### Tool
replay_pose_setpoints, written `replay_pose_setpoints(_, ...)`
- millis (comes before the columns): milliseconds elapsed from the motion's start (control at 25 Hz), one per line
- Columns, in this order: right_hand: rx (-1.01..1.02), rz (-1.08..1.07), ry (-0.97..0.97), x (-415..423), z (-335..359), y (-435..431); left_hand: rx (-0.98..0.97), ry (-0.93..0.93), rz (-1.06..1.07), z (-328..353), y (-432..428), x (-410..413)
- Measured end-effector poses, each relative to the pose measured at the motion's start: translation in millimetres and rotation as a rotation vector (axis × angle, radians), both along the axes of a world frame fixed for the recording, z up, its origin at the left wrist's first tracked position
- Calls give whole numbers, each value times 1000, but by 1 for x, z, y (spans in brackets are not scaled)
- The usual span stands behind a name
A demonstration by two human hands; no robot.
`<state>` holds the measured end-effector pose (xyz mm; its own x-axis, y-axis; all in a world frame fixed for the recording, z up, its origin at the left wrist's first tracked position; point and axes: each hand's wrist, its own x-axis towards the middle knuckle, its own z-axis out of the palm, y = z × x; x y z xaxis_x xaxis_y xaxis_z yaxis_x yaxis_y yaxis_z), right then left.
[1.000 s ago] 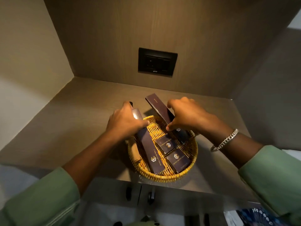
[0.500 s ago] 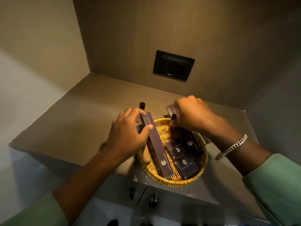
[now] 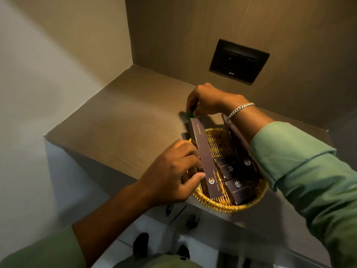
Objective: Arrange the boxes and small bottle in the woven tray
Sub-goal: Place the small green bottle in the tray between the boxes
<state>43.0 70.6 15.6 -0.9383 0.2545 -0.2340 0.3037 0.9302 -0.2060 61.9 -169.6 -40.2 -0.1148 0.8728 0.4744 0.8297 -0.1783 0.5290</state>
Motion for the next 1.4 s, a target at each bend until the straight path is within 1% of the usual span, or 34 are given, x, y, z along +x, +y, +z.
replay_pose_setpoints(120, 33, -5, 122, 22, 22, 3, 23, -52, 7, -7, -3, 0)
replay_pose_setpoints(200, 25, 2, 164, 51, 42, 4, 42, -78, 10, -10, -3, -1)
replay_pose_setpoints(320, -13, 40, 55, 94, 52, -8, 70, -114, 14, -12, -2, -4)
replay_pose_setpoints(480, 26, 63, -76, 114, 23, -26, 71, -126, 32, -11, -2, -4)
replay_pose_setpoints(600, 65, 62, -80, 115, 10, -27, 65, -127, 65, -9, -3, 3)
replay_pose_setpoints(680, 87, 55, -53, 118, 9, -25, 65, -131, 137, -8, -7, 10)
replay_pose_setpoints(720, 56, 29, -20, 122, 10, -23, 61, -141, 197, -8, -9, 14)
replay_pose_setpoints(800, -30, -93, 134, 139, 14, -15, 49, -186, 332, -9, -13, 22)
replay_pose_setpoints(880, -26, -301, 329, 168, 12, -4, 52, -257, 427, -10, -15, 29)
replay_pose_setpoints(960, -67, -526, 432, 197, 1, -1, 67, -342, 454, -9, -15, 29)
replay_pose_setpoints(1040, -226, -694, 516, 214, -14, -8, 69, -378, 453, -8, -14, 20)
replay_pose_setpoints(1080, -288, -759, 555, 216, -19, -14, 62, -376, 452, -6, -11, 13)
replay_pose_setpoints(1160, -331, -861, 610, 214, -26, -23, 48, -366, 438, -4, -5, -5)
replay_pose_setpoints(1400, -191, -999, 647, 176, -21, -34, -7, -407, 334, 2, 34, -72)
